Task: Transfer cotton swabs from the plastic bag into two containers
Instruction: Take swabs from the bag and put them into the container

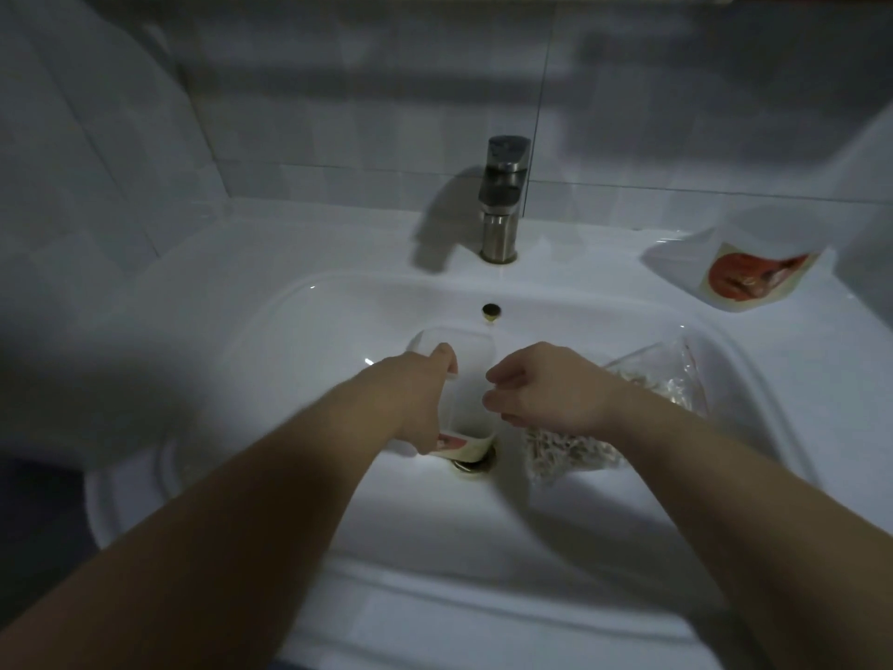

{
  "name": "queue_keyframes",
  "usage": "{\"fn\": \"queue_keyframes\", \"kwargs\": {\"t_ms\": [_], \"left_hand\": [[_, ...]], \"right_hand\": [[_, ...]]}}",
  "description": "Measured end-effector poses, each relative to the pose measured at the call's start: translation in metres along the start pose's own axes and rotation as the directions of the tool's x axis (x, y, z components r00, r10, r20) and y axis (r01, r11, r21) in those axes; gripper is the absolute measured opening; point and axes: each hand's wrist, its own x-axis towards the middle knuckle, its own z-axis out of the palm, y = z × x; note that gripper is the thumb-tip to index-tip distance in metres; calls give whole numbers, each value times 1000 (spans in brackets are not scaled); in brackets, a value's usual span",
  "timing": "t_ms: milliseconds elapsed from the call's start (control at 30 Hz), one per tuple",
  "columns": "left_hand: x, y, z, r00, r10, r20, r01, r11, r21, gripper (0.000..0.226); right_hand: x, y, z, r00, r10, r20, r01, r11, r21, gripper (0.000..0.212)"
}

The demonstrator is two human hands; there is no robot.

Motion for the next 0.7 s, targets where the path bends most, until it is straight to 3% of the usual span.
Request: {"fn": "queue_keyframes", "kwargs": {"t_ms": [100,200,300,433,533,700], "left_hand": [[-1,1,-6,999,-25,-45,27,999,33,87],[-4,0,-9,993,-54,-101,60,996,61,81],[-6,3,-3,997,-55,-62,58,996,64,84],[-3,5,-1,999,-4,32,3,1000,26,92],[-2,5,0,999,34,-6,-34,997,73,92],[0,-5,-2,997,-7,-80,8,1000,12,91]], "right_hand": [[-1,-1,-1,999,-33,-14,32,997,-67,45],[-3,-3,-3,999,-54,-5,54,998,-44,55],[-6,-5,-2,996,-55,65,62,991,-117,57],[-6,-2,-3,996,-34,80,47,984,-170,24],[-8,1,-4,994,-49,97,70,972,-223,49],[-9,-1,-12,991,-118,63,127,978,-167,44]]}}
